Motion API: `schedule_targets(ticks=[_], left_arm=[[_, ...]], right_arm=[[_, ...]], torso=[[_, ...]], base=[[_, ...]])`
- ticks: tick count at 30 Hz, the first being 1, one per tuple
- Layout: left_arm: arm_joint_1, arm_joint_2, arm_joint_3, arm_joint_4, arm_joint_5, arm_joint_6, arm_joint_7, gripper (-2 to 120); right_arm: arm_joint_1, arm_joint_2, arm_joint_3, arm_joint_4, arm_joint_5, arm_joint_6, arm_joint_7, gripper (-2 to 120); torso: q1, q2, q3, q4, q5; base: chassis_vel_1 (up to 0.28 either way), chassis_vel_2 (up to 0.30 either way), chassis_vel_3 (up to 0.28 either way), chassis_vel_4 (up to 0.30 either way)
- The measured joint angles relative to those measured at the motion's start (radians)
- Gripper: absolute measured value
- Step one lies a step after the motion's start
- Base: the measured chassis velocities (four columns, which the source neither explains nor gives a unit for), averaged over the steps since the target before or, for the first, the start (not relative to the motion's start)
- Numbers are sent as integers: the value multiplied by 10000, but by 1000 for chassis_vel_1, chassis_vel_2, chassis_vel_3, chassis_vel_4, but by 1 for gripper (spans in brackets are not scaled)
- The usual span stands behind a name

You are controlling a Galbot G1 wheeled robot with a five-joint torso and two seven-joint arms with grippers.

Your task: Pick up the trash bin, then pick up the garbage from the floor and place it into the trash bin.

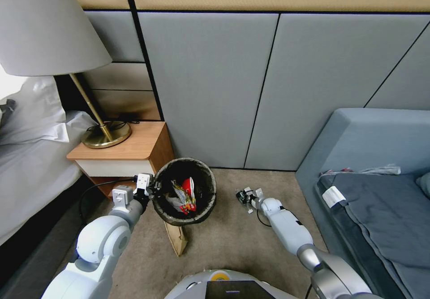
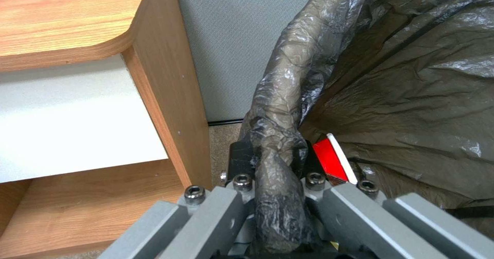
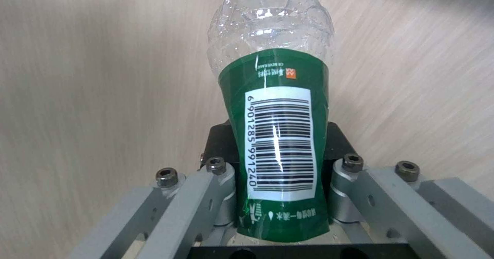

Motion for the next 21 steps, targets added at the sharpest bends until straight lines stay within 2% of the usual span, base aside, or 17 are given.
schedule_targets(ticks=[1,3,4,5,6,8,9,12,13,15,16,18,21], left_arm=[[0,0,0,0,0,0,0,1],[-2,23,-14,2,-22,0,0,1],[-4,24,-15,1,-23,0,0,1],[-4,24,-15,1,-23,0,0,1],[-7,25,-14,2,-25,0,-1,1],[-9,18,4,4,-29,0,-2,1],[-9,18,4,4,-29,0,-2,1],[-9,8,40,19,-26,0,-8,1],[-9,8,40,19,-26,0,-8,1],[-10,5,68,28,-23,0,-9,1],[-10,5,68,28,-23,0,-9,1],[-7,1,93,44,-1,0,-10,1],[13,2,105,42,6,0,-12,1]], right_arm=[[0,0,0,0,0,0,0,22],[-434,-668,264,1577,772,-342,316,22],[-580,-995,401,2295,1073,-494,445,22],[-580,-995,401,2295,1073,-494,445,22],[-685,-1238,518,2841,1304,-612,524,22],[-944,-1824,863,4255,1888,-991,782,22],[-944,-1824,863,4255,1888,-991,782,22],[-1071,-2272,1382,6062,2527,-1480,1078,22],[-1071,-2272,1382,6062,2527,-1480,1078,22],[-1030,-2419,1593,7300,3064,-1896,1304,22],[-1030,-2419,1593,7300,3064,-1896,1304,22],[-877,-2447,1621,8200,3543,-2159,1524,22],[-744,-2433,1542,8803,3879,-2325,1669,22]], torso=[[0,0,0,0,0],[0,0,0,-2,7],[0,0,0,-4,-1],[0,0,0,-4,-1],[0,0,-1,-4,-10],[0,0,-1,-6,1],[0,0,-1,-6,1],[0,0,-1,-1,-3],[0,0,-1,-1,-3],[0,0,-1,-1,-2],[0,0,-1,-1,-2],[0,0,-1,0,-3],[0,0,-1,1,-2]], base=[[0,0,0,0],[0,0,0,0],[0,0,0,0],[0,0,0,0],[0,0,0,0],[0,0,0,0],[0,0,0,0],[0,0,0,0],[0,0,0,0],[0,0,0,0],[0,0,0,0],[0,0,0,0],[0,0,0,0]])
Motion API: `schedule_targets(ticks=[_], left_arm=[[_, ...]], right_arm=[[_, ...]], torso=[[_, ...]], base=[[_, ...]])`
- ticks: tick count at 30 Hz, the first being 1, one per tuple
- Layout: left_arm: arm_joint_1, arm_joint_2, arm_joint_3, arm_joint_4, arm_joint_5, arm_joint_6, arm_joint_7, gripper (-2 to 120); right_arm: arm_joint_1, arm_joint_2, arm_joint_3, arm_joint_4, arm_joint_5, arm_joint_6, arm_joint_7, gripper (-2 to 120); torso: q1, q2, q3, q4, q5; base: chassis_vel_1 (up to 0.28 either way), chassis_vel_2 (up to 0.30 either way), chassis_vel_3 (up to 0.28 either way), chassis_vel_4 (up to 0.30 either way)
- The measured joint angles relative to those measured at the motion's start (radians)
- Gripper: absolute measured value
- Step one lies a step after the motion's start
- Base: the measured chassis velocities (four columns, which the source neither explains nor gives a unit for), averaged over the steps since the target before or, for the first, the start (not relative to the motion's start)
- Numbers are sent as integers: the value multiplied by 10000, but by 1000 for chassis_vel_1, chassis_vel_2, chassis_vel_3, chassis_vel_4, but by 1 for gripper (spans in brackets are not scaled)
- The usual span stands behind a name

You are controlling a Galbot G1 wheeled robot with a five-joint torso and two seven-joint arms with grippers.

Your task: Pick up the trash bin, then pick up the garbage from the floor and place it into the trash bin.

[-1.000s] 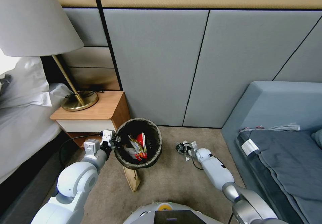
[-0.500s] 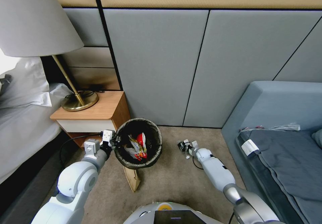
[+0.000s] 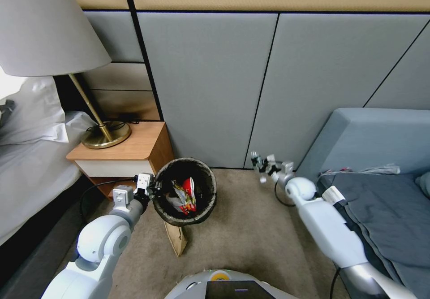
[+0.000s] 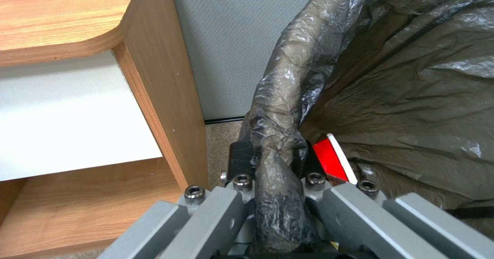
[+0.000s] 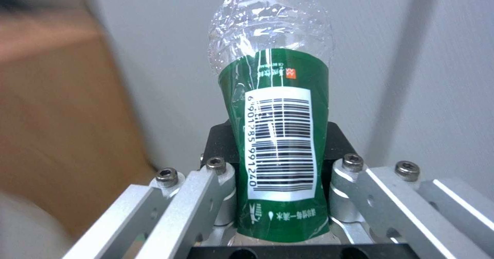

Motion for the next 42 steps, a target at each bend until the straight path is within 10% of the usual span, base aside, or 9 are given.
schedule_targets(ticks=[15,42], left_arm=[[-24,48,182,12,34,0,-3,1],[-155,-55,376,137,-4,0,-66,1]], right_arm=[[1108,676,-1950,2531,1559,-992,823,22],[1102,1393,-4708,3511,1757,-1378,1927,22]], torso=[[0,0,0,0,-4],[0,0,0,-2,-1]], base=[[0,0,0,0],[0,0,0,0]])
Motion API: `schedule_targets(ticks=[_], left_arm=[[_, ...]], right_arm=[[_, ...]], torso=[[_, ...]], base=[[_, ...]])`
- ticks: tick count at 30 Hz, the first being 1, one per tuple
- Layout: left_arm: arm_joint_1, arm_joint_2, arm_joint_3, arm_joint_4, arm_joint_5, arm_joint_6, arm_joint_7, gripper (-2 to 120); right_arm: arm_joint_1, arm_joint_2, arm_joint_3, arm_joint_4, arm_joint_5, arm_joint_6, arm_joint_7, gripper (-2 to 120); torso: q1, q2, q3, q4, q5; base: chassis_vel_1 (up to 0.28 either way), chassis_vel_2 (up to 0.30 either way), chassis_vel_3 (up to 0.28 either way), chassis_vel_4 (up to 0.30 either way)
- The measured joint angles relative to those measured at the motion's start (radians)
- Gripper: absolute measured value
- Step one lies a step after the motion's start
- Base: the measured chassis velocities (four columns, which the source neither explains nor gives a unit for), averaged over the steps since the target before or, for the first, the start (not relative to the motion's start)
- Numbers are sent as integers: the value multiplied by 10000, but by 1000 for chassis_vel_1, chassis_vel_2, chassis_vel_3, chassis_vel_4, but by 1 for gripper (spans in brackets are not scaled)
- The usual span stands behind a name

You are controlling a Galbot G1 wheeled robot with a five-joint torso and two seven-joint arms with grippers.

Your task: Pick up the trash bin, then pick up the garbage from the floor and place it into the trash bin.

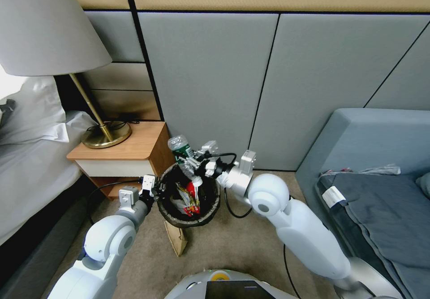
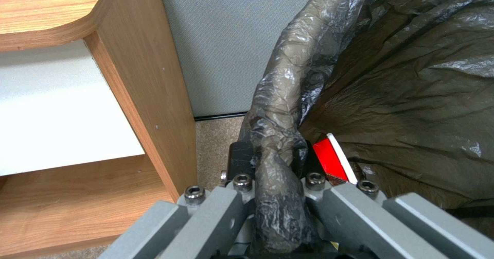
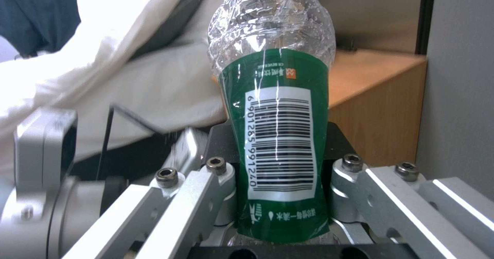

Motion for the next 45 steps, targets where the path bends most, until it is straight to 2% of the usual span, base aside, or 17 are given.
schedule_targets(ticks=[6,10,13,14,16,17,20,21,23,25,26,27,29,37,45], left_arm=[[-91,-20,25,70,-7,0,-7,1],[-110,-19,31,88,-12,0,-10,1],[-124,-15,32,95,-21,0,-12,1],[-124,-15,32,95,-21,0,-12,1],[-134,-14,27,95,-31,0,-12,1],[-134,-14,27,95,-31,0,-12,1],[-141,-14,18,95,-39,0,-12,1],[-141,-14,18,95,-39,0,-12,1],[-151,-11,17,94,-50,0,-13,1],[-156,-7,17,95,-52,0,-13,1],[-163,-5,17,95,-55,0,-12,1],[-163,-5,17,95,-55,0,-12,1],[-185,-2,28,104,-59,0,-12,1],[-200,-6,51,120,-60,0,-12,1],[-196,6,-3,126,-68,0,-12,1]], right_arm=[[-334,-198,-219,-102,-149,-207,36,22],[-461,-219,-337,-206,-408,-219,41,28],[-669,-214,-458,-340,-754,-208,127,43],[-669,-214,-458,-340,-754,-208,127,43],[-721,-233,-467,-424,-872,-195,159,52],[-721,-233,-467,-424,-872,-195,159,52],[-778,-235,-465,-523,-1088,-143,226,68],[-778,-235,-465,-523,-1088,-143,226,68],[-821,-233,-455,-536,-1204,-84,279,80],[-824,-232,-449,-523,-1205,-81,304,82],[-823,-226,-432,-492,-1203,-75,340,89],[-823,-226,-432,-492,-1203,-75,340,89],[-781,-221,-364,-376,-1159,-63,422,97],[-606,-324,54,66,-778,-51,666,100],[-469,-593,1178,577,-220,216,1320,100]], torso=[[0,0,0,-1,1],[1,0,0,-1,1],[0,0,0,-1,1],[0,0,0,-1,1],[0,0,0,-1,1],[0,0,0,-1,1],[1,0,0,0,1],[1,0,0,0,1],[1,0,0,0,1],[0,0,0,0,1],[0,0,0,0,1],[0,0,0,0,1],[0,0,0,0,1],[0,0,0,0,2],[1,0,0,0,2]], base=[[0,0,0,0],[0,0,0,0],[0,0,0,0],[0,0,0,0],[0,0,0,0],[0,0,0,0],[0,0,0,0],[0,0,0,0],[0,0,0,0],[0,0,0,0],[0,0,0,0],[0,0,0,0],[0,0,0,0],[0,0,0,0],[0,0,0,0]])
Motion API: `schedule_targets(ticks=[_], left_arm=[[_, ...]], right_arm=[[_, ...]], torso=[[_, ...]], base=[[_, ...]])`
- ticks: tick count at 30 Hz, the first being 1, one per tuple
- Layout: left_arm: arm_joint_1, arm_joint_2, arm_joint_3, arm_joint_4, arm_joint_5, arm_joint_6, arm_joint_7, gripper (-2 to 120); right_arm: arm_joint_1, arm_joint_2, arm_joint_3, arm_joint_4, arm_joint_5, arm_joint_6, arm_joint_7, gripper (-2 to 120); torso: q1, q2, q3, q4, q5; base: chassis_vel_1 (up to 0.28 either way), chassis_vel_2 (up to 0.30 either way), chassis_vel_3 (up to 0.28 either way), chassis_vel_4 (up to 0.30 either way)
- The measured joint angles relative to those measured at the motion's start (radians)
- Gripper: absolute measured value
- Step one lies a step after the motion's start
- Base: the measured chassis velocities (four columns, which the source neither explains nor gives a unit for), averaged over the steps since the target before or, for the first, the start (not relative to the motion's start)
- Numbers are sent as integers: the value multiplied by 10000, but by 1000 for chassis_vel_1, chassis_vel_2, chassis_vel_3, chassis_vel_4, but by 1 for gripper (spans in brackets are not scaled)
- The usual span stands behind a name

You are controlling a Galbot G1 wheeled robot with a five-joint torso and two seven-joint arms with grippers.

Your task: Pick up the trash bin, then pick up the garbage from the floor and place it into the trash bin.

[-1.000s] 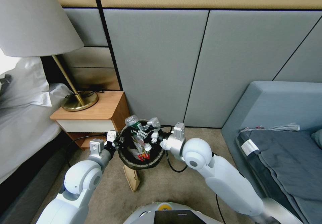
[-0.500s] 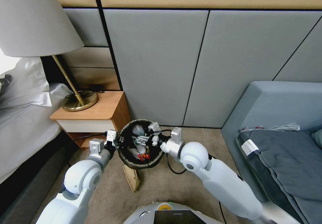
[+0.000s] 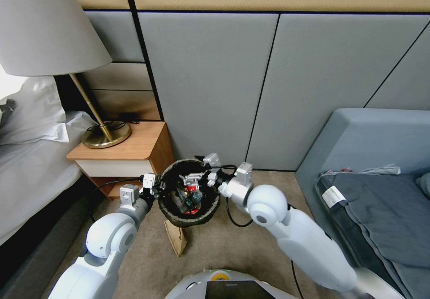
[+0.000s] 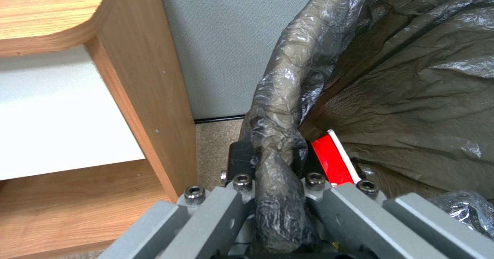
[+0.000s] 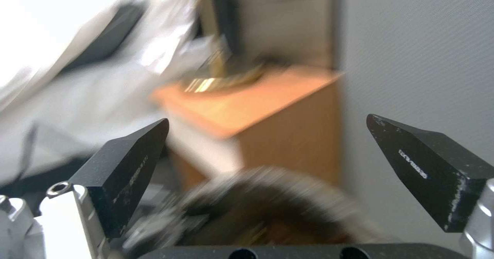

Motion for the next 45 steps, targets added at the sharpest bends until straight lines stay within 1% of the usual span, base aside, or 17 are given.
schedule_targets(ticks=[5,8,10,11,14,16,19,21,23,24,25,27,28,29,32,42,45], left_arm=[[18,27,-69,-5,-21,0,6,1],[19,26,-86,-9,-26,0,6,1],[50,6,-88,-35,-27,0,10,1],[50,6,-88,-35,-27,0,10,1],[121,0,-101,-80,-26,0,9,1],[132,0,-108,-94,-26,0,11,1],[244,0,-185,-191,-9,0,24,1],[279,0,-212,-219,-6,0,43,1],[326,4,-273,-261,1,0,67,1],[350,11,-320,-276,9,0,78,1],[350,11,-320,-276,9,0,78,1],[379,9,-361,-285,30,0,81,1],[390,8,-370,-289,39,0,81,1],[390,8,-370,-289,39,0,81,1],[392,-3,-372,-291,80,0,82,1],[389,-5,-388,-291,112,0,82,1],[392,6,-398,-283,120,0,86,1]], right_arm=[[-270,-443,687,400,179,856,960,100],[-729,-649,1271,532,-18,1195,1061,100],[-1629,-796,2335,689,-377,1408,1057,100],[-1629,-796,2335,689,-377,1408,1057,100],[-2860,-782,3600,759,-1160,1687,1045,100],[-3117,-744,3837,759,-1316,1756,1041,100],[-4743,-257,5147,600,-2604,2300,823,100],[-5210,-73,5463,531,-2971,2518,659,100],[-6074,474,6077,442,-3693,2970,186,100],[-6738,1031,6493,401,-4325,3428,-168,100],[-6738,1031,6493,401,-4325,3428,-168,100],[-7602,1825,6847,385,-5273,4124,-384,100],[-8146,2244,6949,352,-5892,4639,-430,100],[-8146,2244,6949,352,-5892,4639,-430,100],[-9061,2911,6957,298,-6926,5529,-491,100],[-9605,3423,6879,195,-7577,6132,-601,100],[-9907,3886,6906,-11,-8044,6628,-607,100]], torso=[[0,0,0,1,-1],[0,0,0,0,1],[0,0,0,-1,1],[0,0,0,-1,1],[0,0,-1,-3,1],[0,0,-1,1,1],[0,0,-1,2,1],[0,1,0,3,1],[0,0,-1,2,-1],[-1,0,0,-2,2],[-1,0,0,-2,2],[0,0,0,-3,-2],[-1,1,0,-3,-1],[-1,1,0,-3,-1],[-1,1,0,0,-3],[-1,1,-1,-1,-3],[-1,0,-1,1,-2]], base=[[0,0,0,0],[0,0,0,0],[0,0,0,0],[0,0,0,0],[0,0,0,0],[0,0,0,0],[0,0,0,0],[0,0,0,0],[0,0,0,0],[0,0,0,0],[0,0,0,0],[0,0,0,0],[0,0,0,0],[0,0,0,0],[0,0,0,0],[0,0,0,0],[0,0,0,0]])
